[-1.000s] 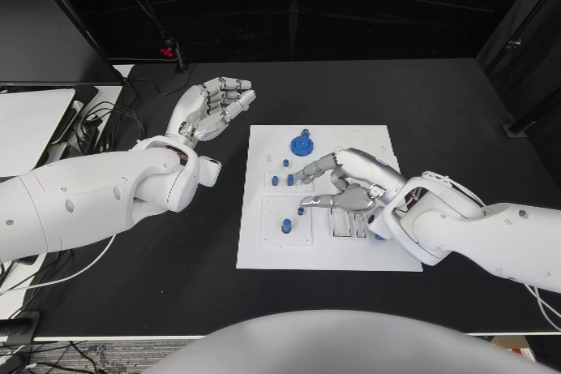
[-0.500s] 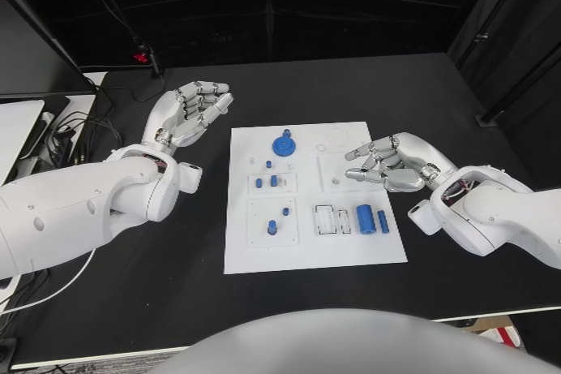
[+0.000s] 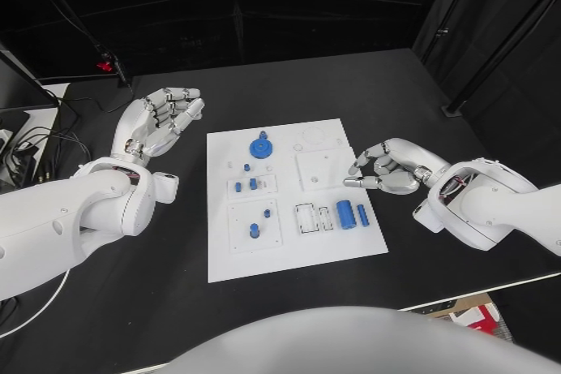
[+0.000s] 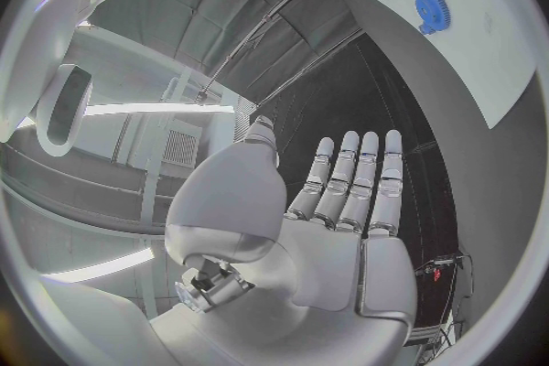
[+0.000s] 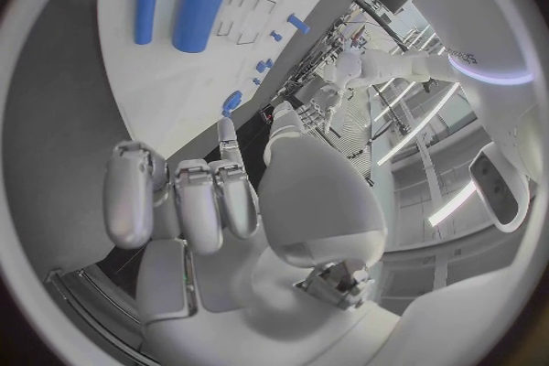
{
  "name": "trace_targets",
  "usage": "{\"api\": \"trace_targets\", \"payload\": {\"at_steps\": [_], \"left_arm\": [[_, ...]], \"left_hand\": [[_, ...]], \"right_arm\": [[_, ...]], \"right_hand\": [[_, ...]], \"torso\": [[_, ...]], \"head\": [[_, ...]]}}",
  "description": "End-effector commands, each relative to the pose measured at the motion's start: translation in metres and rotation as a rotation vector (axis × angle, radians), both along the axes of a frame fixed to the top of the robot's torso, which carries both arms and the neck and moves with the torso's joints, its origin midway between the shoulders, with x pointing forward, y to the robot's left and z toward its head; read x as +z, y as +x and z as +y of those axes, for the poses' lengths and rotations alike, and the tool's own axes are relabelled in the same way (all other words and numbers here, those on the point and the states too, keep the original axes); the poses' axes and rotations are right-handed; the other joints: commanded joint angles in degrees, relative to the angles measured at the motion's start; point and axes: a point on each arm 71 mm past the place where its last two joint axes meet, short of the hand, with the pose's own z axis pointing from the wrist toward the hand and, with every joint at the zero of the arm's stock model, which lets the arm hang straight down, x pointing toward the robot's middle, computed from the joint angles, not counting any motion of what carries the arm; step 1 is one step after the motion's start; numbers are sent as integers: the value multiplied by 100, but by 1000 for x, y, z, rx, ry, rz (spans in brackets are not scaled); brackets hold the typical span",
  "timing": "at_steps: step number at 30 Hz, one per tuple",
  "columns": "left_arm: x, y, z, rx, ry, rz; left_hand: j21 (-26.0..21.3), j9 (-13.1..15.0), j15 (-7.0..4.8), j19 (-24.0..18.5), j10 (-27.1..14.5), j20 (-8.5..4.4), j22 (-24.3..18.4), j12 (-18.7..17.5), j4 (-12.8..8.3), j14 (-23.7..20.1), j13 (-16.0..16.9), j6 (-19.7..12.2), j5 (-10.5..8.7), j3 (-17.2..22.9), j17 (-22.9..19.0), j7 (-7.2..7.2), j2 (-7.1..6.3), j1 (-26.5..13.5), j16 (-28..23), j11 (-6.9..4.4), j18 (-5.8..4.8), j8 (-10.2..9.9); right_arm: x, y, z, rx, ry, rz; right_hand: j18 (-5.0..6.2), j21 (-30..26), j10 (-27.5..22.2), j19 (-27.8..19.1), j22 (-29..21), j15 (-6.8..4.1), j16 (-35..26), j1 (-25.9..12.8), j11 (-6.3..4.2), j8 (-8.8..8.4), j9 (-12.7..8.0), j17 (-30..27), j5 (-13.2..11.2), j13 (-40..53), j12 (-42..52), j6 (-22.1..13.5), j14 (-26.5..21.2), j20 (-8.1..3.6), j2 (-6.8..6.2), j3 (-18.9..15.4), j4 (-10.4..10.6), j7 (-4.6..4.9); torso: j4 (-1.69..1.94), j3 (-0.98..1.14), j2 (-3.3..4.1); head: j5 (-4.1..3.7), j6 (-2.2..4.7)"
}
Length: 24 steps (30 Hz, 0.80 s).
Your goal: Assemble the parts on the task board
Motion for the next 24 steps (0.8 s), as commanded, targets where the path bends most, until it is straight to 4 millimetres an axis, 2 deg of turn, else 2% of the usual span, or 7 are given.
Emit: {"api": "trace_targets", "payload": {"at_steps": [1,3,6,8,11,24], "left_arm": [[2,0,-1,-12,-8,-22],[2,0,-1,-12,-8,-21],[2,0,0,-12,-8,-21],[2,0,0,-11,-7,-21],[2,0,1,-12,-8,-20],[2,0,2,-9,-6,-18]], "left_hand": [[13,-7,8,49,-56,-4,-8,38,5,-50,-7,-36,20,-38,-9,670,69,-1,32,-3,-16,20],[13,-7,8,49,-56,-4,-8,38,5,-50,-7,-36,20,-38,-9,670,69,-1,32,-3,-16,20],[14,-7,7,50,-55,-4,-11,45,5,-50,-7,-38,21,-44,-15,670,73,0,38,-3,-15,25],[14,-7,7,50,-55,-4,-12,45,5,-50,-7,-38,21,-44,-15,670,73,0,38,-3,-15,25],[14,-7,7,50,-55,-4,-12,47,5,-50,-7,-39,21,-45,-17,670,74,0,40,-3,-15,26],[14,-7,7,50,-54,-4,-15,52,6,-52,-7,-42,23,-49,-21,670,80,1,44,-3,-16,29]], "right_arm": [[-3,-4,2,-10,-228,-1],[-4,-6,3,-22,-285,7],[-5,-8,6,-43,-348,17],[-5,-9,7,-57,-373,25],[-7,-10,8,-72,-404,43],[-12,-9,23,-64,-458,96]], "right_hand": [[-131,352,594,244,1259,-70,14,-134,-85,263,91,1505,43,1505,14,62,606,-43,-58,104,20,-96],[-216,674,594,443,1369,-135,14,-220,-171,432,158,1505,101,1505,14,173,606,-113,-115,190,10,-174],[-265,853,594,548,1432,-200,14,-354,-219,534,204,1505,136,1505,14,241,606,-175,-182,281,18,-218],[-271,877,594,562,1440,-236,14,-399,-226,554,216,1505,154,1505,14,256,606,-210,-204,324,20,-226],[-273,884,594,566,1443,-261,14,-512,-245,570,229,1505,146,1505,14,259,606,-240,-261,369,27,-242],[-271,878,594,560,1439,-283,14,-794,-267,662,312,1505,108,1505,14,219,606,-272,-483,514,35,-260]], "torso": [[-13,-7,4],[-16,-7,6],[-20,-3,6],[-22,-5,6],[-6,-1,9],[4,3,1]], "head": [[-56,0],[-67,0],[-71,0],[-72,0],[-105,0],[-114,0]]}}
